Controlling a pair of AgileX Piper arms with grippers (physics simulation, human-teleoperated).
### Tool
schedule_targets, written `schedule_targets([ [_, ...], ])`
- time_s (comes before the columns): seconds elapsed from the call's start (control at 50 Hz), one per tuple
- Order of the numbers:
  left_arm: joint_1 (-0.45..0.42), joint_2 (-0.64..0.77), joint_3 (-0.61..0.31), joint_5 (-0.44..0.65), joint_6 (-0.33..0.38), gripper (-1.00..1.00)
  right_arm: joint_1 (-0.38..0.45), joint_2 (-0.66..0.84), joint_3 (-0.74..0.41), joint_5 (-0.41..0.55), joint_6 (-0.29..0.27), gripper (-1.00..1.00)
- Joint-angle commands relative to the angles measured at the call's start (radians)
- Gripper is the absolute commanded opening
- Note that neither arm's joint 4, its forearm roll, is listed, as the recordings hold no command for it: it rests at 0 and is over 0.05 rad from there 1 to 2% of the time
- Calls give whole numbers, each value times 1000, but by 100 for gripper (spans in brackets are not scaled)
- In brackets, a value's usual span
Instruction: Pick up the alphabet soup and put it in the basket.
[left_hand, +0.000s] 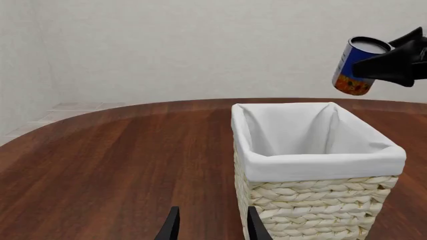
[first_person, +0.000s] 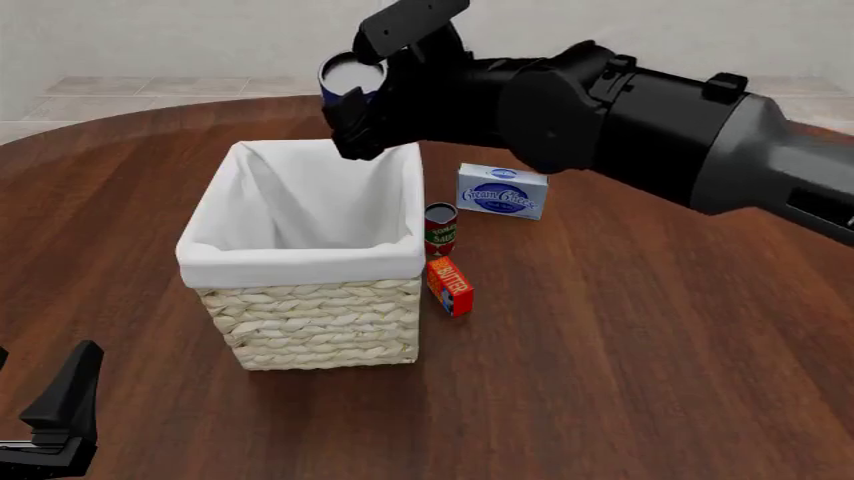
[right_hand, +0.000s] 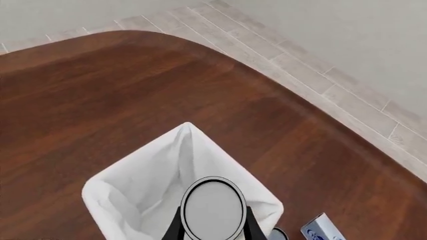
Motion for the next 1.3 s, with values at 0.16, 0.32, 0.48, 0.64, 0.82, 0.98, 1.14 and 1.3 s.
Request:
schedule_targets([
  [0.16, 0, 0, 0, 0, 0, 100, -5, 53, -57, 1, 33, -100],
  [0.32, 0, 0, 0, 0, 0, 100, -13, 83, -66, -4, 43, -100],
  [0.48, 0, 0, 0, 0, 0, 100, -14, 112, -75, -7, 46, -100],
  [0.64, 0, 0, 0, 0, 0, 100, -12, 144, -84, -4, 46, -100],
  [0.82, 0, 0, 0, 0, 0, 100, -6, 162, -93, 1, 45, -100],
  [0.98, 0, 0, 0, 0, 0, 100, 1, 171, -90, -5, 47, -100],
  [1.14, 0, 0, 0, 0, 0, 100, 5, 180, -92, -5, 47, -100],
  [1.3, 0, 0, 0, 0, 0, 100, 5, 192, -99, -5, 47, -100],
])
